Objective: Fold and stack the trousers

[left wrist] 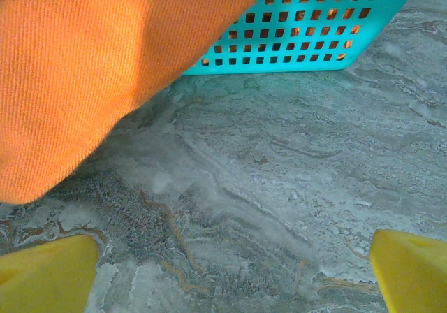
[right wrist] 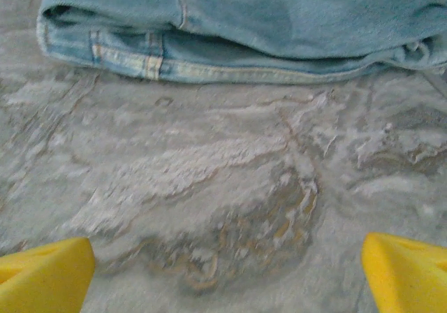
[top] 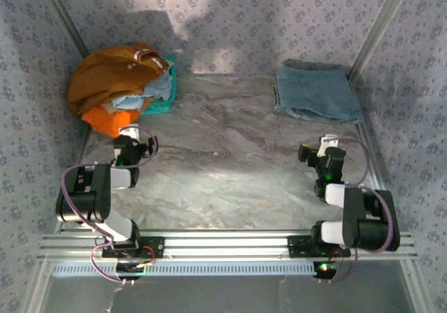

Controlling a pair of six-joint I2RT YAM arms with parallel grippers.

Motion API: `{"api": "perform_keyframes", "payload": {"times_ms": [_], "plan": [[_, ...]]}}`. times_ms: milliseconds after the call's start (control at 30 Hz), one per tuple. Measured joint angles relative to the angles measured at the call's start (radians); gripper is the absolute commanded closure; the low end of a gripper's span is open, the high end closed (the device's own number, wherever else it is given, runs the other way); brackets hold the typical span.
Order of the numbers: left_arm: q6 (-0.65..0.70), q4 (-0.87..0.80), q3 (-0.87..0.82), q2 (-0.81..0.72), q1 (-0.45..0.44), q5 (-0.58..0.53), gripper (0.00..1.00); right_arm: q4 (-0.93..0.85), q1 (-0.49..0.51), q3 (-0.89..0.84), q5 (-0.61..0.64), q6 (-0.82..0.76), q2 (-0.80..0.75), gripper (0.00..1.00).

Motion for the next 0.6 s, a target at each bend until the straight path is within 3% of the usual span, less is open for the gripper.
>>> {"api": "perform_keyframes", "payload": {"times_ms": [167,600], "plan": [[0.000,0.000,0.000,0.000,0.000,0.000,0.00,0.021,0.030,0.076,-0.029,-0.011,0.148,0.00],[0.000,0.000,0.000,0.000,0.000,0.000,0.00,-0.013,0.076,0.154,-0.023,-0.046,0.151,0.00]]}}
